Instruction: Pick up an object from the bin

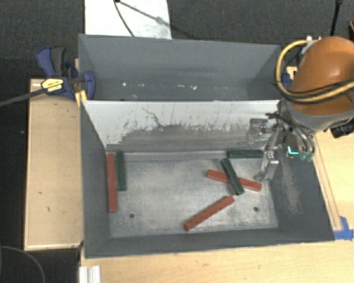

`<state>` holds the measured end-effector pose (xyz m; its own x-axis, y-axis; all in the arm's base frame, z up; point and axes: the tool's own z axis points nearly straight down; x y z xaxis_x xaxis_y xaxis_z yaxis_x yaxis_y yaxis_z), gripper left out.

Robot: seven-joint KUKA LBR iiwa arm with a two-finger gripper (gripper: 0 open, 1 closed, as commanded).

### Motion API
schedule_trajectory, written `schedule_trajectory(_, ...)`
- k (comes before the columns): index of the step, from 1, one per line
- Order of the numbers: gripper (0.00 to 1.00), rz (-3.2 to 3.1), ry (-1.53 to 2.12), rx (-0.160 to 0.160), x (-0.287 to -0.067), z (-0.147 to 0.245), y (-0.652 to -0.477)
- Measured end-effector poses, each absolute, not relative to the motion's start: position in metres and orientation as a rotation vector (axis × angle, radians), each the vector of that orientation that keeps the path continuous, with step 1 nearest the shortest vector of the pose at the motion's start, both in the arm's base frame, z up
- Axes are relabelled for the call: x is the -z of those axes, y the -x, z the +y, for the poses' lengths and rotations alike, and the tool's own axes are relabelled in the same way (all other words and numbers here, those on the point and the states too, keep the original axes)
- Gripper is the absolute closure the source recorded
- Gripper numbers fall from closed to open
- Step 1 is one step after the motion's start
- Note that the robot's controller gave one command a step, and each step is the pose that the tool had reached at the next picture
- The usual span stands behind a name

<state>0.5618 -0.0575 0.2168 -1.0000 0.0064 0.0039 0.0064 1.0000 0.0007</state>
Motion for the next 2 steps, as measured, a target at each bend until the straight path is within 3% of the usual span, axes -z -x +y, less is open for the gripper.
schedule_trajectory(1,0.00,-3.126,0.262,0.001,-0.067,-0.086,-0.533)
schedule_trajectory(2,0.00,-3.121,0.351,0.003,-0.102,-0.057,-0.522)
